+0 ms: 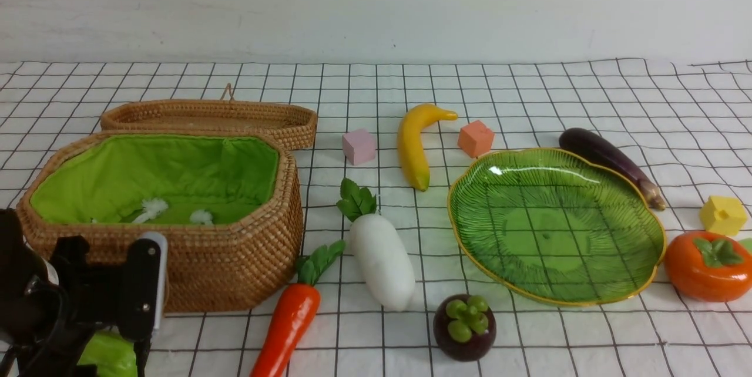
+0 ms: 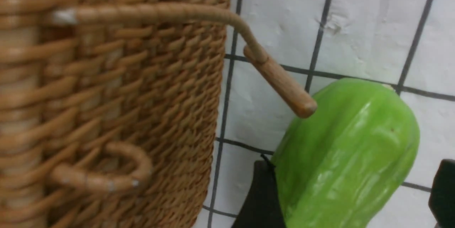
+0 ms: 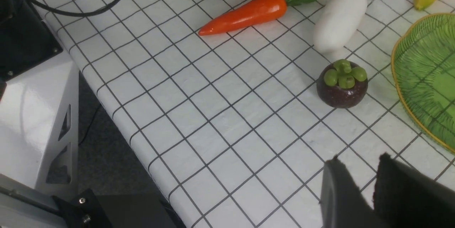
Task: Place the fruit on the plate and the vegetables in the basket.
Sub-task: Take a chayote with your left arm and place it on the basket on the left.
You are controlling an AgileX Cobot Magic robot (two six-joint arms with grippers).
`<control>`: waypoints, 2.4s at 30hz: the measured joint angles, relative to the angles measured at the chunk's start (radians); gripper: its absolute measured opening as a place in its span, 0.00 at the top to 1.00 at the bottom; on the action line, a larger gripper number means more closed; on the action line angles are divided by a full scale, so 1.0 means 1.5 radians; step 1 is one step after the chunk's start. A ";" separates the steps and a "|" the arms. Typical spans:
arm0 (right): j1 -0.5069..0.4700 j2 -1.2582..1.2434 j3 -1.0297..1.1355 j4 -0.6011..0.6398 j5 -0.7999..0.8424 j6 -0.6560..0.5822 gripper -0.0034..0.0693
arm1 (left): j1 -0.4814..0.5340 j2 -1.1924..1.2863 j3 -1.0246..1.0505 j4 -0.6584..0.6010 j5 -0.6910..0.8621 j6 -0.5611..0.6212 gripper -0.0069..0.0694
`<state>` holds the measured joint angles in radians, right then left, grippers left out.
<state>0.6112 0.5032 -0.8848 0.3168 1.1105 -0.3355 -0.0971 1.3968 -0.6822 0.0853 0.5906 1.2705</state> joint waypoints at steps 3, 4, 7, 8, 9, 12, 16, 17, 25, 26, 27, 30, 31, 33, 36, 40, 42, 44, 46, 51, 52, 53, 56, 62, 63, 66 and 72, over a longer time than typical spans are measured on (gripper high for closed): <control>0.000 0.000 0.000 0.004 0.000 0.000 0.70 | 0.000 0.012 0.000 0.000 0.000 0.000 0.16; 0.000 0.000 0.000 0.010 0.000 0.000 0.69 | 0.000 0.024 0.000 0.002 0.000 0.000 0.16; 0.000 0.000 0.000 0.017 0.002 0.001 0.69 | 0.000 0.047 0.000 0.008 -0.002 0.000 0.16; 0.000 0.000 0.000 0.017 0.002 0.001 0.69 | 0.000 0.049 0.000 0.008 -0.003 0.000 0.16; 0.000 0.000 0.000 0.019 0.002 0.001 0.69 | 0.000 0.064 0.000 0.011 -0.005 0.000 0.16; 0.000 0.000 0.000 0.023 0.002 0.001 0.69 | 0.000 0.088 0.000 0.025 -0.009 0.000 0.16; 0.000 0.000 0.000 0.026 0.002 0.001 0.69 | 0.000 0.109 -0.005 0.047 0.002 0.000 0.22; 0.000 0.000 0.000 0.026 0.001 0.001 0.68 | 0.000 0.112 -0.006 0.048 0.007 0.000 0.25; 0.000 0.000 0.000 0.028 0.001 0.001 0.68 | 0.000 0.089 -0.004 0.061 0.075 -0.101 0.31; 0.000 0.000 0.000 0.028 0.001 0.001 0.68 | 0.000 0.082 -0.004 0.061 0.081 -0.106 0.31; 0.000 0.000 0.000 0.028 0.001 0.001 0.68 | 0.000 0.050 -0.005 0.059 0.138 -0.156 0.31; 0.000 0.000 0.000 0.028 -0.005 0.001 0.67 | 0.000 -0.051 -0.032 0.046 0.237 -0.255 0.31; 0.000 0.000 0.000 0.028 -0.014 0.001 0.67 | 0.000 -0.087 -0.047 0.044 0.249 -0.273 0.31; 0.000 0.000 0.000 0.028 -0.032 0.001 0.67 | 0.000 -0.156 -0.082 0.033 0.253 -0.290 0.31; 0.000 0.000 0.000 0.028 -0.069 0.001 0.66 | 0.000 -0.221 -0.151 0.002 0.227 -0.300 0.31; 0.000 0.000 0.000 0.028 -0.113 0.001 0.66 | 0.000 -0.236 -0.236 -0.057 0.186 -0.300 0.31; 0.000 0.000 0.000 0.029 -0.148 0.004 0.66 | 0.000 -0.214 -0.281 -0.100 0.167 -0.285 0.31; 0.000 0.000 0.000 0.029 -0.196 0.019 0.66 | 0.000 -0.174 -0.313 -0.149 0.147 -0.244 0.31; 0.000 0.000 0.000 0.029 -0.235 0.032 0.66 | 0.000 -0.128 -0.323 -0.183 0.128 -0.203 0.31; 0.000 0.000 0.000 0.029 -0.263 0.076 0.65 | 0.000 -0.021 -0.324 -0.203 0.076 -0.104 0.31; 0.000 0.000 0.000 0.029 -0.263 0.077 0.65 | 0.000 -0.018 -0.324 -0.203 0.073 -0.102 0.31; 0.000 0.000 0.000 0.029 -0.263 0.080 0.65 | 0.000 0.008 -0.324 -0.203 0.053 -0.089 0.31; 0.000 0.000 0.000 0.028 -0.261 0.085 0.64 | 0.000 0.046 -0.324 -0.205 0.020 -0.086 0.31; 0.000 0.000 0.000 0.023 -0.261 0.087 0.63 | 0.000 0.075 -0.324 -0.205 0.004 -0.086 0.28; 0.000 0.000 0.000 0.022 -0.261 0.087 0.63 | 0.000 0.075 -0.324 -0.206 0.002 -0.086 0.25; 0.000 0.000 0.000 0.021 -0.261 0.087 0.63 | 0.000 0.075 -0.324 -0.207 -0.015 -0.086 0.12; 0.000 0.000 0.000 0.018 -0.257 0.087 0.62 | 0.000 0.058 -0.324 -0.207 -0.014 -0.123 0.04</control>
<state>0.6112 0.5032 -0.8848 0.3441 0.7243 -0.2048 -0.0971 1.4841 -1.1677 -0.2258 0.5702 1.0857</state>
